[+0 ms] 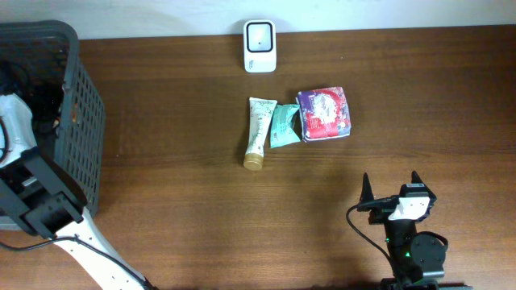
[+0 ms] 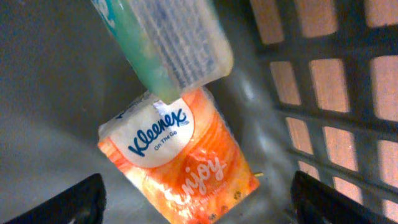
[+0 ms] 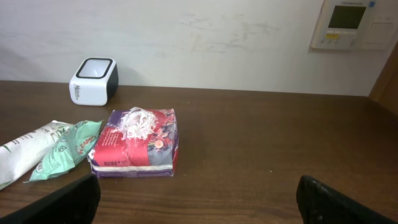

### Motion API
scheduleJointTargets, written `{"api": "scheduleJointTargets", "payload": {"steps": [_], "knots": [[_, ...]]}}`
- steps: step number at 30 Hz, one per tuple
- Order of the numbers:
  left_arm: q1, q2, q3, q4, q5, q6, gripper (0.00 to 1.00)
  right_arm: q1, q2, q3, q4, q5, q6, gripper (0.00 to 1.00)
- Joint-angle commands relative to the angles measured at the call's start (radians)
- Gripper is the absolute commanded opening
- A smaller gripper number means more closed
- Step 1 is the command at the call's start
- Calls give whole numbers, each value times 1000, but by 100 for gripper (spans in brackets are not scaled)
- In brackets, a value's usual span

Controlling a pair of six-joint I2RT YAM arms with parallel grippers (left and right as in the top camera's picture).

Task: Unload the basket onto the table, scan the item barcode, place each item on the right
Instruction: 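Reach into the basket and grasp the orange Kleenex tissue pack, then carry the Kleenex pack past the scanner and place it on the table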

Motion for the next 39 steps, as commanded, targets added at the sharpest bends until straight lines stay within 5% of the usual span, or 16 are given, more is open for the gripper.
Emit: {"api": "scheduleJointTargets", "payload": {"steps": [1,4,7,12,19,28,32,35,39], "knots": [[4,0,-44,32,24,-2,89,5,-7,-9,-3,12,-7,99],[4,12,-52,39,23,-2,57,5,-7,-9,-2,12,-7,99],[4,34,-54,37,20,-2,56,5,-7,-9,-2,12,-7,99],[4,53,-54,30,-21,55,0,5,-7,-9,-3,12,-7,99],[8,-40,-26,-89,-16,55,0,5,-8,-9,-3,12,-7,99],[8,-472,-26,-132,-8,54,0,5,-8,-9,-2,12,-7,99],[-1,-640,-26,-137,149,54,0,5,-8,-9,-3,12,-7,99],[-99,-726,-26,-103,348,92,0,5,-8,-9,-3,12,-7,99],[-340,-728,-27,-70,329,309,0,5,-7,-9,-3,12,-7,99]]}}
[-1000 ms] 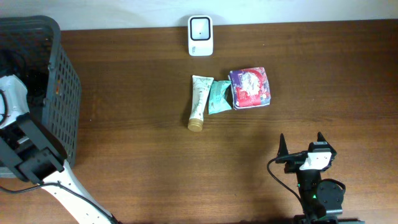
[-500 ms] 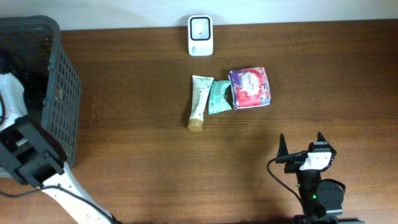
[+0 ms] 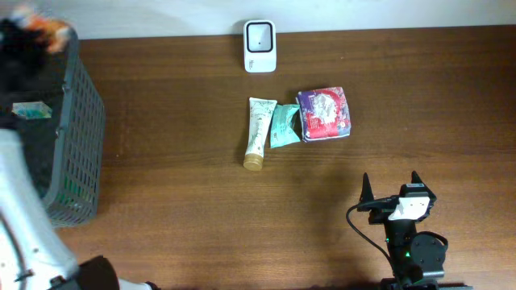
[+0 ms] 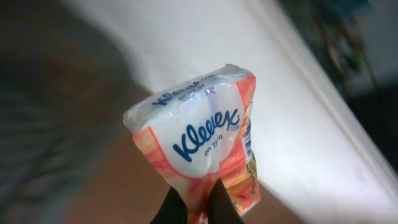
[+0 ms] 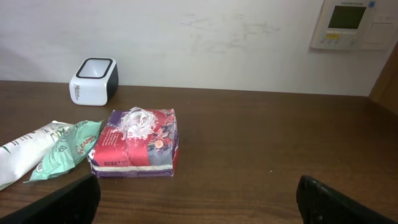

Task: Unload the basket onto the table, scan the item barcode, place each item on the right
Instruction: 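Carry the Kleenex pack past the scanner and place it on the table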

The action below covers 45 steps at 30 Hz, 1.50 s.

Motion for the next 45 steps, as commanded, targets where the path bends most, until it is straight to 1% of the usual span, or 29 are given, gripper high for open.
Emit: {"api": "scheduleJointTargets", "payload": {"steps": [1,3,6,7,9,13,14,17,18,20,22,23,24,25,26,27,28,30,31,32,34,35,36,37,38,41,43,44,45], "knots": [[-226,10,0,-22,41,264,0,5,-7,-9,-3,12,-7,99],[-365,41,0,-105,-61,408,0,5,-8,-9,-3,12,-7,99],[-514,97,0,-208,-257,535,0,5,-7,-9,-2,12,-7,99],[-562,125,0,-253,-355,566,0,5,-7,-9,-2,12,-7,99],[-617,176,0,-300,-451,565,0,5,-7,-9,-3,12,-7,99],[-681,298,0,-316,-454,565,0,5,-7,-9,-2,12,-7,99],[-693,335,0,-326,-461,565,3,5,-8,-9,-2,12,-7,99],[-701,423,0,-360,-461,565,20,5,-7,-9,-3,12,-7,99],[-701,452,0,-376,-461,565,18,5,-7,-9,-3,12,-7,99],[-702,515,0,-397,-445,558,6,5,-8,-9,-3,12,-7,99],[-702,556,0,-396,-417,537,5,5,-7,-9,-2,12,-7,99],[-702,573,0,-395,-406,534,8,5,-8,-9,-3,12,-7,99],[-702,595,0,-396,-396,534,18,5,-7,-9,-2,12,-7,99],[-702,606,0,-396,-385,534,25,5,-8,-9,-2,12,-7,99],[-702,623,0,-395,-354,534,37,5,-7,-9,-2,12,-7,99],[-702,631,0,-390,-336,534,44,5,-7,-9,-2,12,-7,99],[-702,638,0,-375,-333,534,44,5,-7,-9,-3,12,-7,99],[-702,640,0,-341,-333,534,53,5,-7,-9,-3,12,-7,99],[-702,639,2,-320,-335,534,53,5,-8,-9,-2,12,-7,99],[-692,638,56,-320,-338,527,48,5,-7,-9,-3,12,-7,99],[-669,637,156,-349,-341,495,49,5,-7,-9,-3,12,-7,99],[-647,636,246,-370,-341,489,50,5,-7,-9,-3,12,-7,99],[-619,636,354,-392,-341,489,63,5,-7,-9,-2,12,-7,99],[-587,636,472,-409,-341,489,70,5,-7,-9,-3,12,-7,99],[-544,636,604,-420,-341,489,75,5,-7,-9,-2,12,-7,99],[-423,636,898,-420,-345,482,75,5,-7,-9,-3,12,-7,99],[-308,636,1049,-416,-345,459,75,5,-7,-9,-3,12,-7,99],[-262,636,1083,-420,-345,426,78,5,-7,-9,-2,12,-7,99],[-196,627,1081,-418,-346,380,92,5,-7,-9,-2,12,-7,99]]}}
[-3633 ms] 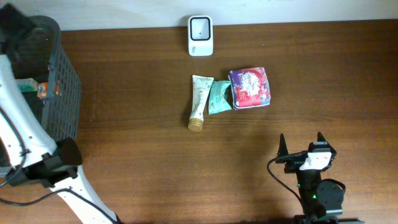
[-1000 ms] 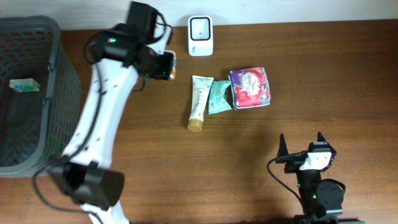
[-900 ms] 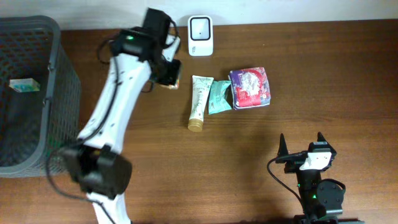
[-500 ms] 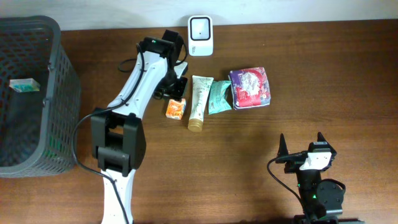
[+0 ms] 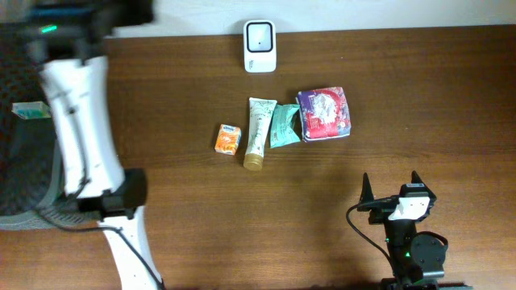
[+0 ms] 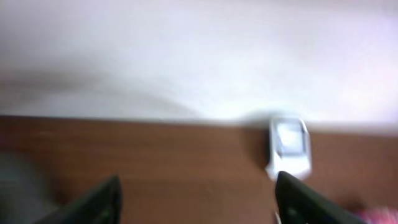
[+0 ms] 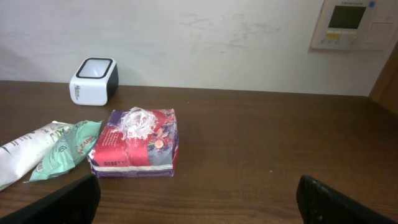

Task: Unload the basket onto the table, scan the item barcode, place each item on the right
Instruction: 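Carry the Kleenex pack past the scanner and place it on the table, then reach into the basket and grasp the green tissue pack with left gripper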

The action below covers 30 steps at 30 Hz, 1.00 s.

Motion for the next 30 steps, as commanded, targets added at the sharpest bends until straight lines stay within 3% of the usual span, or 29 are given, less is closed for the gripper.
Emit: {"api": "scheduleJointTargets", "payload": {"steps": [1,3,6,10,13,19,21,29,30], "knots": [[196,-16,64,-17,-8,-124,99,5,-7,-9,-2,12,-7,99],[293,-13,36,-55,-74,-204,99,5,-8,-9,-3,12,-7,99],[410,-8,-52,-124,-290,-408,99,5,-7,-9,-3,12,-7,99],[492,-5,-219,-91,-341,-462,99,5,-8,-9,-3,12,-7,99],[511,-4,-406,-4,-341,-465,99,5,-7,-9,-3,12,-7,99],[507,-4,-742,280,-340,-580,100,5,-7,-9,-3,12,-7,99],[507,-4,-822,364,-340,-599,93,5,-7,-9,-2,12,-7,99],[507,-2,-1091,693,-314,-623,84,5,-7,-9,-3,12,-7,99],[507,2,-1105,717,-315,-623,79,5,-7,-9,-3,12,-7,99]]}}
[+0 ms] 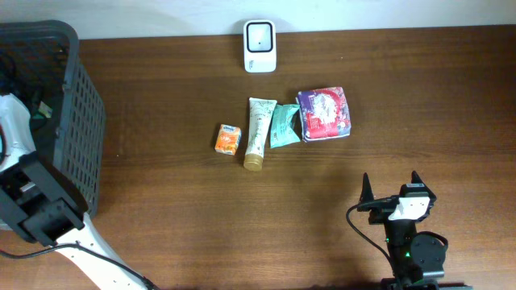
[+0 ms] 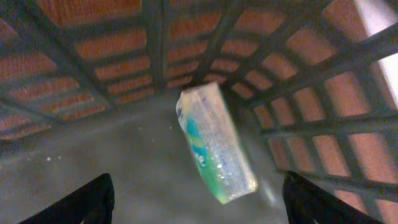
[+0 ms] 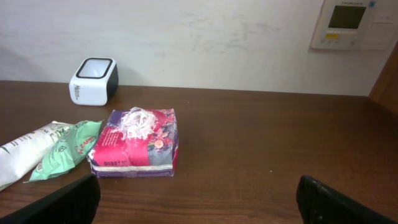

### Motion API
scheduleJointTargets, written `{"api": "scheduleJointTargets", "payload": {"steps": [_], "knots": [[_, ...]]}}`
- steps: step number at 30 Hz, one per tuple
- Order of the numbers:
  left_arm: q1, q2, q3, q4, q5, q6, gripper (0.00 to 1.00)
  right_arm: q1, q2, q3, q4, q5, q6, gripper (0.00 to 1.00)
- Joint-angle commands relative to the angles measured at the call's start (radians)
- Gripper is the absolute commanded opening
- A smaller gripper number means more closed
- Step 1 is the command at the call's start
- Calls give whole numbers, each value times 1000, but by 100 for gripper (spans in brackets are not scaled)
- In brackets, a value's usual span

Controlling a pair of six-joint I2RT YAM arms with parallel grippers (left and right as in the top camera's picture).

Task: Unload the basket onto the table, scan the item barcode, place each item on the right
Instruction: 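Reach into the basket and grasp the green tissue pack with left gripper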

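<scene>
The white barcode scanner stands at the table's back edge and also shows in the right wrist view. An orange tissue pack lies on the table just left of a cream tube. My left gripper is open inside the dark basket. It hangs over a green and clear pack lying on the basket floor. My right gripper is open and holds nothing, low near the table's front right.
A green sachet and a purple and red pack lie right of the tube, all in a row in front of the scanner. The basket's lattice walls surround the left gripper closely.
My left gripper was open over the table's back left, facing the scanner. It is now down inside the basket above the green pack. The orange tissue pack and the right arm have not moved.
My left gripper first hung open over the orange tissue pack in the basket. Then it was shut on the pack, held above the basket. Later the pack lay on the table left of the tube and the gripper was open. Now the gripper is in the basket again.
</scene>
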Motion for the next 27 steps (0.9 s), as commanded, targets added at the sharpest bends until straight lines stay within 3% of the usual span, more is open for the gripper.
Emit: {"api": "scheduleJointTargets", "payload": {"steps": [1,5,7,10,13,16,21,27], "knots": [[0,18,-54,73,11,-16,77,5,-8,-9,-2,11,-7,99],[0,59,-54,90,11,-16,75,5,-7,-9,-2,11,-7,99],[0,77,-54,99,7,-16,70,5,-8,-9,-3,11,-7,99],[0,84,-54,94,8,-16,42,5,-8,-9,-3,11,-7,99],[0,84,-54,80,8,-16,33,5,-7,-9,-2,11,-7,99],[1,83,-53,48,7,-15,0,5,-7,-9,-2,11,-7,99],[0,-8,-52,-37,30,-8,0,5,-7,-9,-2,11,-7,99],[0,-231,-52,-103,167,-8,0,5,-7,-9,-3,11,-7,99]]}}
